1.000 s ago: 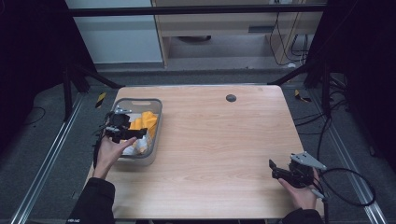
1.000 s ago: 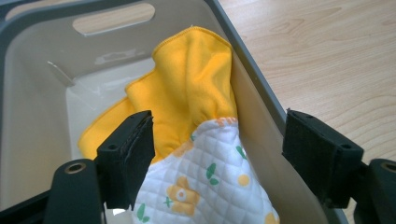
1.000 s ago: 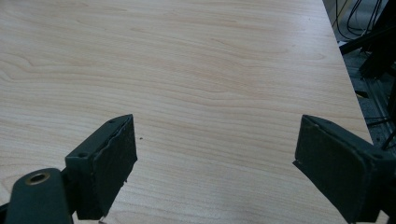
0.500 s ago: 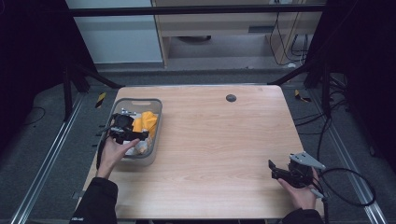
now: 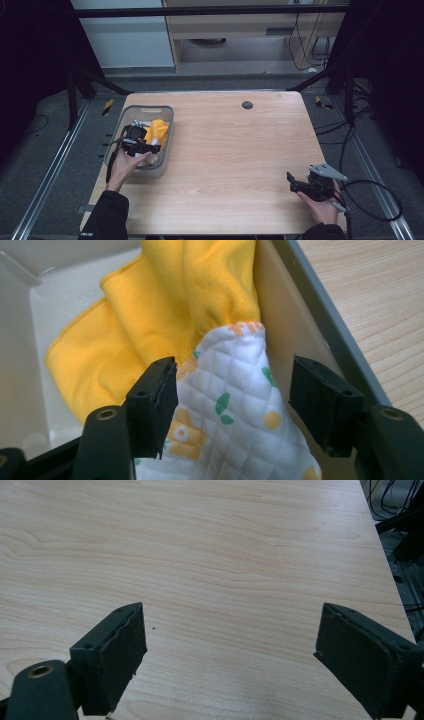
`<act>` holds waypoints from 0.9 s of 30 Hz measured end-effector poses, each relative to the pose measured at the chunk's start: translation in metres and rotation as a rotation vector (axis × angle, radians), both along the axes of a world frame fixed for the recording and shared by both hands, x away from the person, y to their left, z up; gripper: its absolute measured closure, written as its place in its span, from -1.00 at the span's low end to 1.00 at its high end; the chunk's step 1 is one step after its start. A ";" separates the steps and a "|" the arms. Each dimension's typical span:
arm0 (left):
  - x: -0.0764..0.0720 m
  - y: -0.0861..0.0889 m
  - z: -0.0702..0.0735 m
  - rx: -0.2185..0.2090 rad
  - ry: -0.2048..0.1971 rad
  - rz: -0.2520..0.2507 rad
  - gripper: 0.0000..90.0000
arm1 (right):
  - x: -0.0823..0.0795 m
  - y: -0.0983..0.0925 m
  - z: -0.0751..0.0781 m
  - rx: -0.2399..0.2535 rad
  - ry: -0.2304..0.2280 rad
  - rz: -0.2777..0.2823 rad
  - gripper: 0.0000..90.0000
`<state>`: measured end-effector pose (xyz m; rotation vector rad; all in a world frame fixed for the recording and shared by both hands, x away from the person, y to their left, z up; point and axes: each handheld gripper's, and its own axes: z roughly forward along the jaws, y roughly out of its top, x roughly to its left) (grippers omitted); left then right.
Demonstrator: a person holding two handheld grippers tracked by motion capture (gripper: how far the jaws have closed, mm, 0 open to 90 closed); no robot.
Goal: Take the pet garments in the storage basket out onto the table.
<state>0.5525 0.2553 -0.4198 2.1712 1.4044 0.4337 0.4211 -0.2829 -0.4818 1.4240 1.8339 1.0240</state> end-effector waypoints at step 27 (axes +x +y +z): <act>0.001 -0.001 -0.002 0.019 0.079 0.062 0.76 | 0.002 0.001 -0.002 -0.003 0.021 0.016 -0.72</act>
